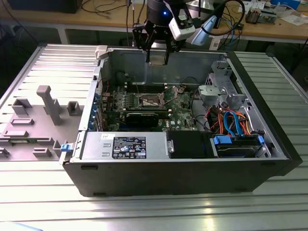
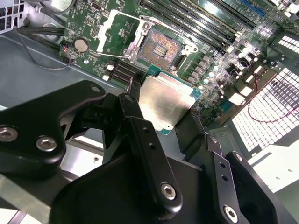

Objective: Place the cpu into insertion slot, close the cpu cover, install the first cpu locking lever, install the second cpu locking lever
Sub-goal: 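Place the cpu into insertion slot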

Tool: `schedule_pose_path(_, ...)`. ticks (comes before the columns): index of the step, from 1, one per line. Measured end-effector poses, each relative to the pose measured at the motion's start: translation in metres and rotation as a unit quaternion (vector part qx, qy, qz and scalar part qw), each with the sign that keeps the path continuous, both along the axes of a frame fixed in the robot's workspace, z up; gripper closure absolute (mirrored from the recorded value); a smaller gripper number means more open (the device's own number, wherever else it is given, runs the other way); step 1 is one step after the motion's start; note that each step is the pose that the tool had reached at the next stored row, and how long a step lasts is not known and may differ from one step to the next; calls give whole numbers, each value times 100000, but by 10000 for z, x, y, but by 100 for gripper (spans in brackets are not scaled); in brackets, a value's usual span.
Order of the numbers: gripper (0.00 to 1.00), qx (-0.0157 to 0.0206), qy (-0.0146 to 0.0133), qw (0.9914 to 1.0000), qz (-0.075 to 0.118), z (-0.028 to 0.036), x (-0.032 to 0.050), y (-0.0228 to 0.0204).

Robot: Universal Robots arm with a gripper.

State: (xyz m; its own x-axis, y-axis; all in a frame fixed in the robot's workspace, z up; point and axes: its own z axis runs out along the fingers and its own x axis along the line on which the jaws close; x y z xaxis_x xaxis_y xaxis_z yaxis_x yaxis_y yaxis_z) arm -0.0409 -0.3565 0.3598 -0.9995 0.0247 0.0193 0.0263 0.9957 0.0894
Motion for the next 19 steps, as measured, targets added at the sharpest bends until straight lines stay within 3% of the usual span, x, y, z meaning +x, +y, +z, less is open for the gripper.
schedule_pose_path(15,45,-2,5,100000,-2,-40,-5,0)
schedule_pose_path(19,45,-6,6,100000,-4,-81,-8,0)
